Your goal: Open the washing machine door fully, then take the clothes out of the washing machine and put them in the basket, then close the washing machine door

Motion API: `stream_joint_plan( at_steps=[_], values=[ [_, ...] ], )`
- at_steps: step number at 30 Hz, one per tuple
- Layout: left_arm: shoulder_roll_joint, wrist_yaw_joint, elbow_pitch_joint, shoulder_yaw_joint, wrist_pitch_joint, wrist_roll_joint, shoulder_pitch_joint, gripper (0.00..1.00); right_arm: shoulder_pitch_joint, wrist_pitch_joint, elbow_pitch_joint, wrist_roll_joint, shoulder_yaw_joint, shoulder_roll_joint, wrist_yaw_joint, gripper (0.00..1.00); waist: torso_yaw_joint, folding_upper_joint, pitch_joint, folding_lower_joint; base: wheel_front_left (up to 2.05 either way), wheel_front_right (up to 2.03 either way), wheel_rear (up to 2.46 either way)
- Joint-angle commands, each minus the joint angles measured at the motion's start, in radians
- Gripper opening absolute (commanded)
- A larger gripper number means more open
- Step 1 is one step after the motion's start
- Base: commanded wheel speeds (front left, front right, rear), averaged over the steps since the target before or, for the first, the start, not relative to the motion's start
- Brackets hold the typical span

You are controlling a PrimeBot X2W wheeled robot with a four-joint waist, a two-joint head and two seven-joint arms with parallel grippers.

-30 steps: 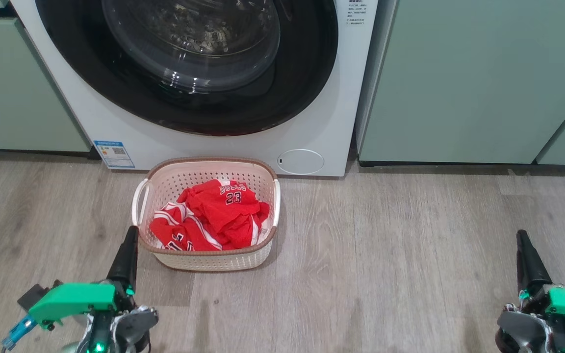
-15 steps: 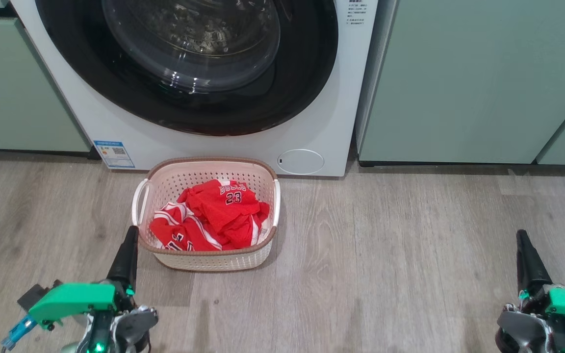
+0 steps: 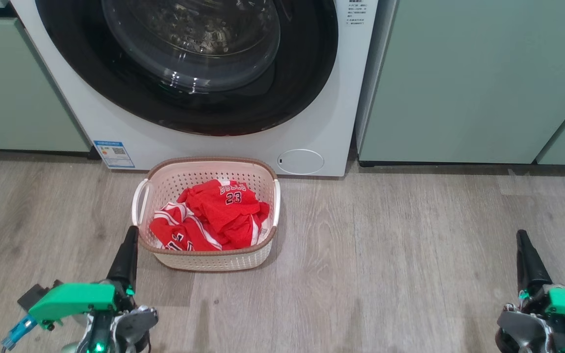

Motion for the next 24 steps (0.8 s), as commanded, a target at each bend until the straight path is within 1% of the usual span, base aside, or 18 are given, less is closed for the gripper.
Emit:
stream_joint_plan(
  at_steps=[1,24],
  values=[
    [0.005,0.001,-0.036,0.032,0.006,-0.005,-0.054,0.00,-0.042,0.006,-0.039,0.006,0.024,-0.018,-0.001,0.00,0.000,0.0000,0.000,0.0000,0.00,0.00,0.00],
    [0.005,0.001,-0.036,0.032,0.006,-0.005,-0.054,0.00,-0.042,0.006,-0.039,0.006,0.024,-0.018,-0.001,0.00,0.000,0.0000,0.000,0.0000,0.00,0.00,0.00]
  ],
)
